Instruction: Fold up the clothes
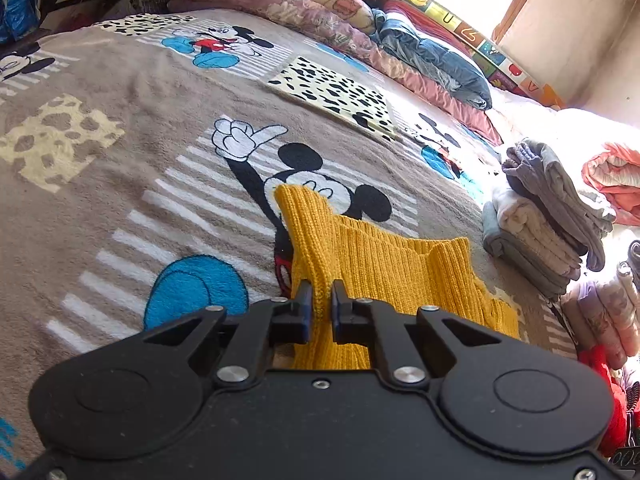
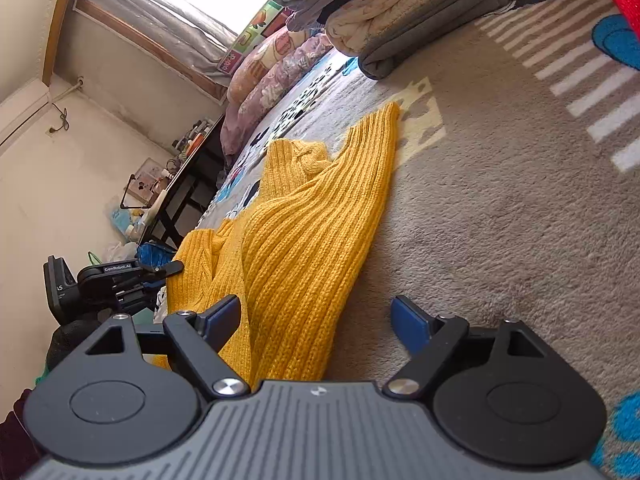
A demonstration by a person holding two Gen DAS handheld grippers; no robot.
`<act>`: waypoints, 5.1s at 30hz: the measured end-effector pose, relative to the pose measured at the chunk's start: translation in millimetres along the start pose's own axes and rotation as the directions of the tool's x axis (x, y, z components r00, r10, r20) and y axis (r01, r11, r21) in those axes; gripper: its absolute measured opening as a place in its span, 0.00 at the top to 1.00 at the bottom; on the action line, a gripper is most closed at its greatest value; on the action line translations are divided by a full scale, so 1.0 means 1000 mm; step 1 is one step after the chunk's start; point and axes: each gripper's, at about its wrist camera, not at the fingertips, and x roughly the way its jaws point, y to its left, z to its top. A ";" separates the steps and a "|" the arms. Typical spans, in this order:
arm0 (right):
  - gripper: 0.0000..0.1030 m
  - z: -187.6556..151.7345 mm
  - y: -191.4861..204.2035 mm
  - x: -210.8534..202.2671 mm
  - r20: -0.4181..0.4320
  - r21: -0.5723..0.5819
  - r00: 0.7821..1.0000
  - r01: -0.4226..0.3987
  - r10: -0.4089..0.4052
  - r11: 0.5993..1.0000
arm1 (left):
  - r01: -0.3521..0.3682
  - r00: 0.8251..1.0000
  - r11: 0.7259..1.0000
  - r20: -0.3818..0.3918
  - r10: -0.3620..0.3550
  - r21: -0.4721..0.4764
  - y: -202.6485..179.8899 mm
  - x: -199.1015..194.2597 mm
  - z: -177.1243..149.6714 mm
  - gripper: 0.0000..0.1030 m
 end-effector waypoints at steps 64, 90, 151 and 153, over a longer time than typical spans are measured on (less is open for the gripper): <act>0.37 0.023 -0.037 -0.002 0.089 0.249 0.994 -0.085 0.064 0.965 | -0.208 0.967 0.952 0.102 0.235 -0.224 0.035 -0.071 -0.154 0.09; 0.90 0.105 -0.053 0.094 0.088 0.227 0.992 0.067 -0.088 0.972 | -0.199 0.967 0.959 0.117 0.225 -0.203 0.033 -0.059 -0.151 0.01; 0.43 -0.070 0.017 -0.033 0.024 0.189 0.999 0.022 -0.027 0.982 | 0.142 0.990 0.835 0.057 -0.132 -0.532 0.052 -0.128 -0.210 0.03; 0.44 -0.074 0.015 -0.033 0.042 0.218 0.999 0.011 -0.020 0.976 | 0.165 0.986 0.818 0.060 -0.158 -0.551 0.050 -0.126 -0.210 0.03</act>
